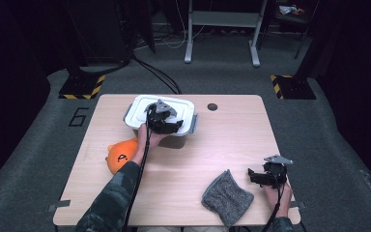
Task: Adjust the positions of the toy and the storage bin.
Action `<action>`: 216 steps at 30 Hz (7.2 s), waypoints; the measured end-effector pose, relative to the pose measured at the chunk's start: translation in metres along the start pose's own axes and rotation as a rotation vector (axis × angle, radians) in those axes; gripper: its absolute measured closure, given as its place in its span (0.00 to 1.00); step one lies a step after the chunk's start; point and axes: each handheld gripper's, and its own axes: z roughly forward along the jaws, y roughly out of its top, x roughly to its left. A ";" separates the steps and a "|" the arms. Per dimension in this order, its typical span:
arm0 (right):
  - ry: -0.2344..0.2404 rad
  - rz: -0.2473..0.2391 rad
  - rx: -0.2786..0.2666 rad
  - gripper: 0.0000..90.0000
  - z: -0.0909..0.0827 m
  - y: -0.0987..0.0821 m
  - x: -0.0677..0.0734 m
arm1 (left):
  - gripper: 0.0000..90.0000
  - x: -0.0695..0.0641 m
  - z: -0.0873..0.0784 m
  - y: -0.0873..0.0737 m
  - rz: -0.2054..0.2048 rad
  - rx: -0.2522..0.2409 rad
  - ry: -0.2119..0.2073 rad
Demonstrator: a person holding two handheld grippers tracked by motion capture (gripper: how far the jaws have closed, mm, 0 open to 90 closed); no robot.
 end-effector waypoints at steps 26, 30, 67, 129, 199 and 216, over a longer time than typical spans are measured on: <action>0.000 0.000 0.000 0.08 0.000 0.000 0.000 | 0.36 -0.053 0.007 0.005 0.076 -0.016 -0.120; 0.001 0.001 0.000 0.08 0.000 0.000 0.000 | 0.33 -0.053 0.006 0.004 0.060 -0.021 -0.109; 0.001 0.002 0.001 0.08 0.000 0.000 0.000 | 0.12 -0.077 -0.057 -0.111 0.118 0.092 -0.140; 0.292 -0.266 0.001 0.00 -0.025 0.166 0.073 | 0.10 -0.076 -0.033 -0.152 0.068 0.205 -0.121; 0.387 -0.413 -0.023 0.63 0.037 0.257 0.174 | 0.01 -0.077 -0.031 -0.152 0.080 0.228 -0.125; 0.353 -0.393 -0.010 0.74 0.034 0.254 0.179 | 0.01 -0.077 -0.031 -0.152 0.079 0.228 -0.124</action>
